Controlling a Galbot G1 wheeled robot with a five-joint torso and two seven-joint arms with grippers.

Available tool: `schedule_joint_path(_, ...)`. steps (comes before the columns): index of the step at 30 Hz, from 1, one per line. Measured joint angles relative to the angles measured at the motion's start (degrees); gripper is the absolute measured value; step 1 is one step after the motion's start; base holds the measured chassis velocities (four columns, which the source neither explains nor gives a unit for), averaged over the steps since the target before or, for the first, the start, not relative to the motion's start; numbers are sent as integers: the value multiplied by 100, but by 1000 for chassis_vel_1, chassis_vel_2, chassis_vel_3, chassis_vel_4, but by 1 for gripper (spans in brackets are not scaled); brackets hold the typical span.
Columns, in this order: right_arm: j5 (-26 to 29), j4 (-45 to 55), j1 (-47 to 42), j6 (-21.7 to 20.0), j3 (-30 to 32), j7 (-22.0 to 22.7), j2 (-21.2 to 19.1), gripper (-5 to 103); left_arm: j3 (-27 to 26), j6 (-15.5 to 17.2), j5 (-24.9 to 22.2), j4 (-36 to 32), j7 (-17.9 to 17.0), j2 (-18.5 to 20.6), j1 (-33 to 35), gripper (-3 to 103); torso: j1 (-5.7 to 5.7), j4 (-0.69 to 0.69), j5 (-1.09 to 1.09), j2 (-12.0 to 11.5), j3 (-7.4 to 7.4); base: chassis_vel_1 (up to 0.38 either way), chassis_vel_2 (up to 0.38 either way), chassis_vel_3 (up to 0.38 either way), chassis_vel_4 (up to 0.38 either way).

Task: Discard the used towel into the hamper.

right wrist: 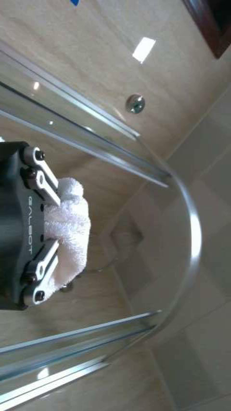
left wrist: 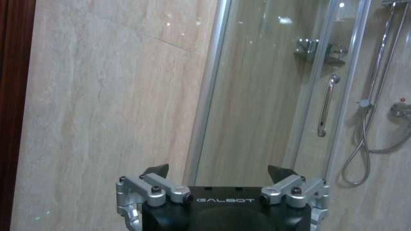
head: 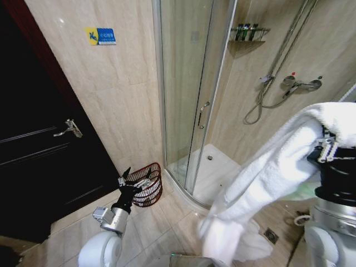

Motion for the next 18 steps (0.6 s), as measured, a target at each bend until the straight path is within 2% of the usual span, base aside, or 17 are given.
schedule_joint_path(9,407,0,-112,-341,-29,90,92,5,0,0,0,0,0,0,0,100,0,0,-1,0,0,0,0,0,0)
schedule_joint_path(18,421,-5,-104,-456,-33,273,68,5,0,0,0,0,0,0,0,100,0,0,-1,0,1,0,0,0,0)
